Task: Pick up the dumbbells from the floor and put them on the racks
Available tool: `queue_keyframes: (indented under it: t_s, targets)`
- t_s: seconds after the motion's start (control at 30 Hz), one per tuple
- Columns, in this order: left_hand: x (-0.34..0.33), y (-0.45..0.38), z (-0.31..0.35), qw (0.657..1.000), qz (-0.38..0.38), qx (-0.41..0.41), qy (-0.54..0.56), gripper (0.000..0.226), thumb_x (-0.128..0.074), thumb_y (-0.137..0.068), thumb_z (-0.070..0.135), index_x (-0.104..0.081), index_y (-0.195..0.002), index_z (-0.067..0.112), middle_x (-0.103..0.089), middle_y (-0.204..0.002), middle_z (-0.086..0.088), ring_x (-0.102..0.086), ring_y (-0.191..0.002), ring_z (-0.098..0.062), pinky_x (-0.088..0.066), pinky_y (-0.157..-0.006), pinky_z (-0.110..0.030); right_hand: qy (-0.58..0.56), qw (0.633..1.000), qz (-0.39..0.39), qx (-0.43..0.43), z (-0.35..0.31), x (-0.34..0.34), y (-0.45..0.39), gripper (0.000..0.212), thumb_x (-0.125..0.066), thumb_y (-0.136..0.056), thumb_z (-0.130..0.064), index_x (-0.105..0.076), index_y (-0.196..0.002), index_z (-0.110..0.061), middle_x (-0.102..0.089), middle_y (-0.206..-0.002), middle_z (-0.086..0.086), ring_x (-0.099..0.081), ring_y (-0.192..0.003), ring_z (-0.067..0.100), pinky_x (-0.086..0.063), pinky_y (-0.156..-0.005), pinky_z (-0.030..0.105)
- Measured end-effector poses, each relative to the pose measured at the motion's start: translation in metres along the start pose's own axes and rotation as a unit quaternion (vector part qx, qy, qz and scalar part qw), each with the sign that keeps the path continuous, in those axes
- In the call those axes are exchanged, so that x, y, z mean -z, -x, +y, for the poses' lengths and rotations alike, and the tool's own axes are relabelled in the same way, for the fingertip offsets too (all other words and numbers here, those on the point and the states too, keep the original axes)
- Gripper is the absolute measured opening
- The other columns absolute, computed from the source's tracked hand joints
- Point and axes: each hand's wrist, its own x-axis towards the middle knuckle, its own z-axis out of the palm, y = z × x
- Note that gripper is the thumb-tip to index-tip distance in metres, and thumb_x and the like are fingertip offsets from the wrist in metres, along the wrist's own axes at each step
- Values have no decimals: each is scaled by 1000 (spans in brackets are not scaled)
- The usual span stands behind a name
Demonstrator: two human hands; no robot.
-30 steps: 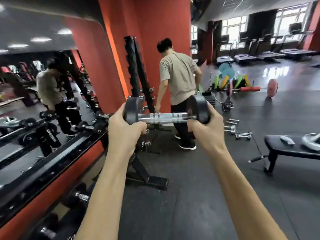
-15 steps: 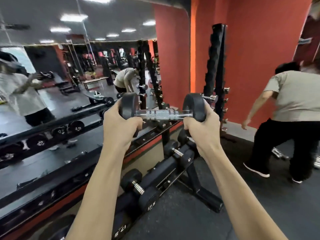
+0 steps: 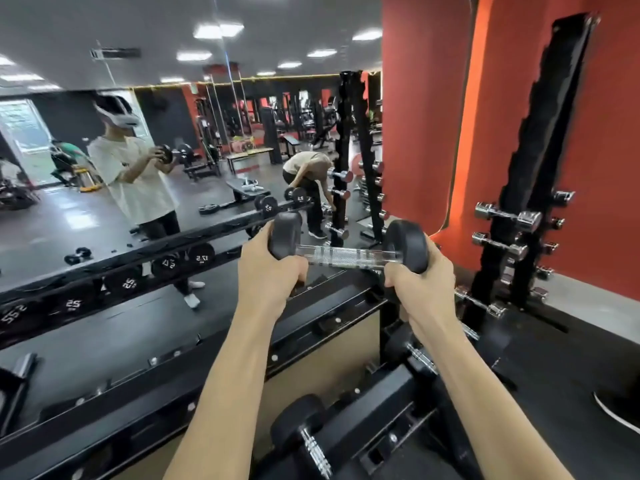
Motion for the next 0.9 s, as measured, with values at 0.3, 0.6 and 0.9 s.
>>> queue_keyframes:
  t_s: [0.3,0.6,0.9]
  targets:
    - [-53,-179,-95,994,-96,36,-24,46,-64,-54,-10,-69,-86,22,-61,-65,-1,-48,-49,-11,-40,-39,-21,43,993,79,-79,103,-81,-117,39,-60,-59,-8,-68,-90,-30,-49,-53,-14,-38,-48,12,-37,-42,23]
    - [-114,-330,-193,973,-211,59,-73,44,-61,-35,5,-67,-72,28,-55,-49,11,-47,-43,-9,-37,-35,-20,90,966,184,-158,191,-143,-195,39,-65,-68,-1,-69,-97,-26,-61,-64,-9,-45,-50,6,-43,-48,21]
    - [-145,-400,-290,944,-296,102,-102,48,-54,-32,5,-69,-74,26,-49,-44,13,-44,-49,-19,-34,-38,-21,94,928,246,-265,274,-192,-213,53,-68,-75,-3,-61,-110,-43,-73,-86,-2,-67,-67,20,-59,-61,32]
